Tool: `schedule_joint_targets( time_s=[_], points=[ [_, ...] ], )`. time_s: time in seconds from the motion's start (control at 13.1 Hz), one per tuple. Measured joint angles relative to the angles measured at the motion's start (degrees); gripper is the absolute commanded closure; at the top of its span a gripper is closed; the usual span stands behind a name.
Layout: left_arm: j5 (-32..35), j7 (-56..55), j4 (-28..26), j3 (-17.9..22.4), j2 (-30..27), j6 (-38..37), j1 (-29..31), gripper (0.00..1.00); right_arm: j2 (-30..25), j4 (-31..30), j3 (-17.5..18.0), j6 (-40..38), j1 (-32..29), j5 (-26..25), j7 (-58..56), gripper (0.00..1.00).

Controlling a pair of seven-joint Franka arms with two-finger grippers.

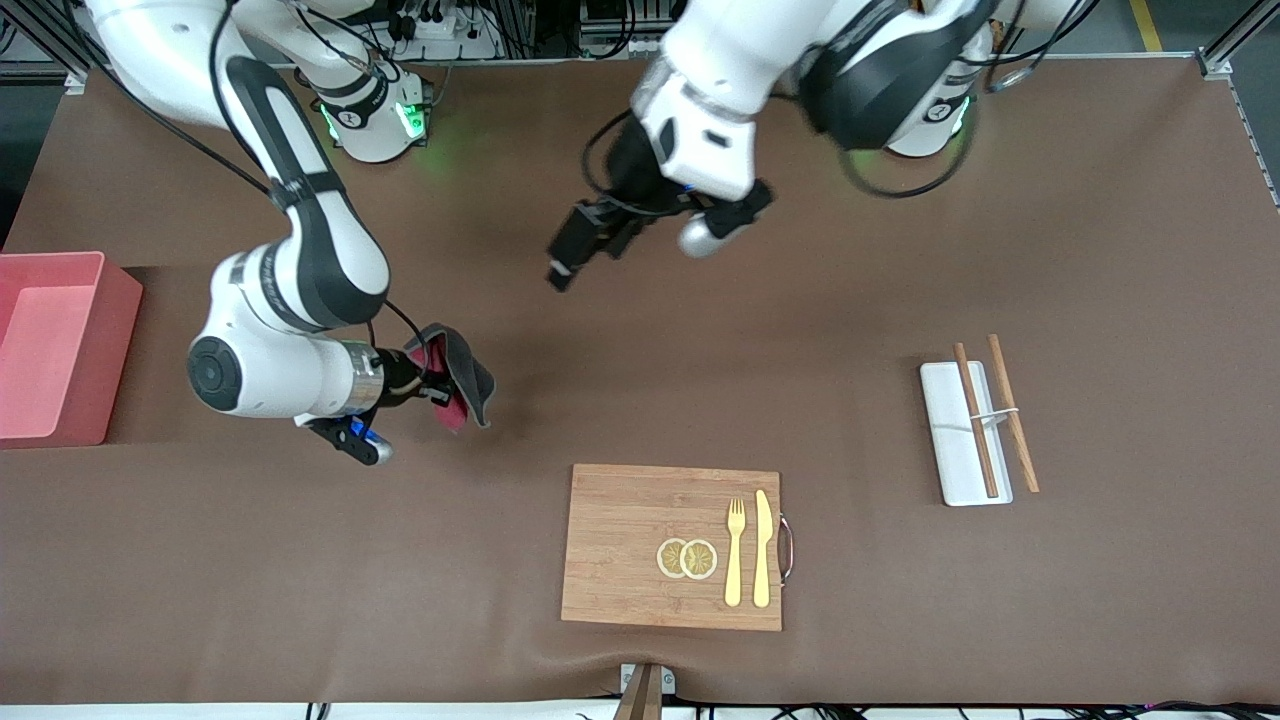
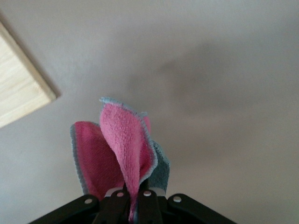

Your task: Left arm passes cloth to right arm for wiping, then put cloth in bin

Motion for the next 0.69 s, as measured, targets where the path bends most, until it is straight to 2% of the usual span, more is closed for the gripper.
schedule_joint_targets(
  time_s=[0.23,0.38,0.69],
  points=[
    [0.03,12.38,-0.11,0.09,-4.29,-10.98,5.67,0.00,2.00,-8.03,-0.12,15.98,0.45,-0.18,-10.03,1.00],
    [0.03,20.73,-0.22,0.12,-6.54,-16.56,10.48,0.00,3.35,-9.90,-1.26,19.06,-2.13,-0.26,-20.63,1.00],
    [-0.06,38.44,-0.31,0.16,-9.09,-25.34,20.35,0.00,3.87,-9.46,-2.77,19.58,-16.39,-2.03,-49.23,1.00]
  ],
)
